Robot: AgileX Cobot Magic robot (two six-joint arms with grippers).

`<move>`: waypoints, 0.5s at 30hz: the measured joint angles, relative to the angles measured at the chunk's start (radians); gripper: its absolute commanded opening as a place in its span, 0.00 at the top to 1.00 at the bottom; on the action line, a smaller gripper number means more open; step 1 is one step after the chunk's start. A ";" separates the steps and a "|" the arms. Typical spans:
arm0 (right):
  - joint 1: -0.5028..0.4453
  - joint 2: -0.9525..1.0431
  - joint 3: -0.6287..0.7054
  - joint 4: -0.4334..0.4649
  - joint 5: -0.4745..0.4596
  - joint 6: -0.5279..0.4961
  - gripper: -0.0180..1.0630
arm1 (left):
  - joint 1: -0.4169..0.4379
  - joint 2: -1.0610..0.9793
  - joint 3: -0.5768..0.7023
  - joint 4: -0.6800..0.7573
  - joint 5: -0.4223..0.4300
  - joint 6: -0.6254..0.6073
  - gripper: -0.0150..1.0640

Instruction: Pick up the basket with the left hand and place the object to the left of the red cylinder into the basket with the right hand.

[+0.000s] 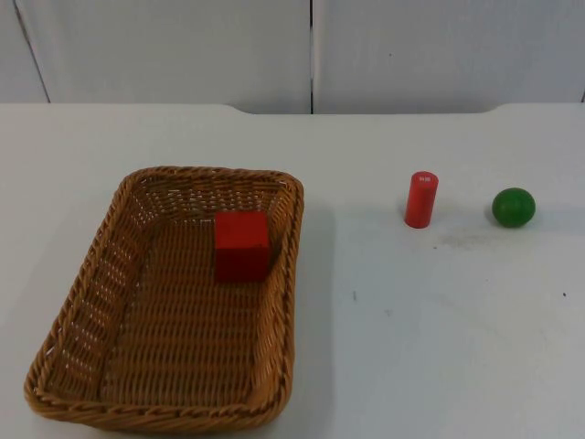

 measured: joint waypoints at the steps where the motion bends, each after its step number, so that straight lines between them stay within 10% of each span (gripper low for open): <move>1: 0.000 0.000 0.000 0.000 0.000 0.000 0.01 | 0.000 0.000 0.000 0.000 0.000 0.000 0.01; 15: 0.000 0.000 0.000 0.006 -0.002 0.000 0.01 | 0.000 0.000 0.000 0.000 0.001 0.000 0.01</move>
